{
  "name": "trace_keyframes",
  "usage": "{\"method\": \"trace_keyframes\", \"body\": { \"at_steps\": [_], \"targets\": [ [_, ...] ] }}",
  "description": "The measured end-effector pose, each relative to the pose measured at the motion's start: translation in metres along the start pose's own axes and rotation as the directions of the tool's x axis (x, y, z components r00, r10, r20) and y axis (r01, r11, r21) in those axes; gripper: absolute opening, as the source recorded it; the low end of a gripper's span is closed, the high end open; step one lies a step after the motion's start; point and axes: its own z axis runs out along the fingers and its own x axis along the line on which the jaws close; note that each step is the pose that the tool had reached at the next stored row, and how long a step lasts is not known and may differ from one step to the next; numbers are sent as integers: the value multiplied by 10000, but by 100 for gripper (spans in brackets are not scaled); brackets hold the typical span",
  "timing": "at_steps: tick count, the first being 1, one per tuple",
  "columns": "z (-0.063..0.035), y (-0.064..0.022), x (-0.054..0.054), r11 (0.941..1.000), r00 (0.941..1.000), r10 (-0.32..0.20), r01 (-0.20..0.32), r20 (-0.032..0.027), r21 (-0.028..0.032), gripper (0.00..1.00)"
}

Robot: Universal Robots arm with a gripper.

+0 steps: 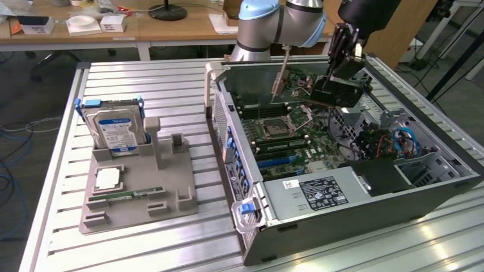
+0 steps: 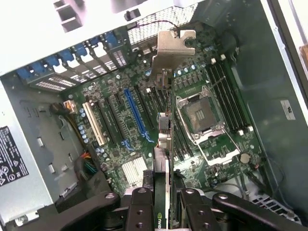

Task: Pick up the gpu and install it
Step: 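Insert the gpu into the slot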

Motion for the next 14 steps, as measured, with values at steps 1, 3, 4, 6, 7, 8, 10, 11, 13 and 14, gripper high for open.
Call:
{"method": "trace_keyframes", "body": {
  "at_steps": [1, 3, 4, 6, 7, 8, 10, 11, 13, 14],
  "targets": [
    [0, 0, 0, 9999, 9999, -116, 116, -4, -3, 26],
    [0, 0, 0, 9995, 9995, -326, 326, -14, -6, 26],
    [0, 0, 0, 9990, 9990, -436, 436, -19, -8, 26],
    [0, 0, 0, 9979, 9979, -651, 651, -27, -12, 26],
    [0, 0, 0, 9971, 9971, -754, 754, -32, -14, 26],
    [0, 0, 0, 9962, 9962, -870, 870, -36, -17, 26],
    [0, 0, 0, 9941, 9941, -1081, 1081, -45, -21, 26],
    [0, 0, 0, 9930, 9930, -1183, 1183, -49, -24, 26],
    [0, 0, 0, 9903, 9902, -1392, 1392, -57, -28, 26],
    [0, 0, 0, 9888, 9888, -1491, 1491, -61, -31, 26]
  ]
}}
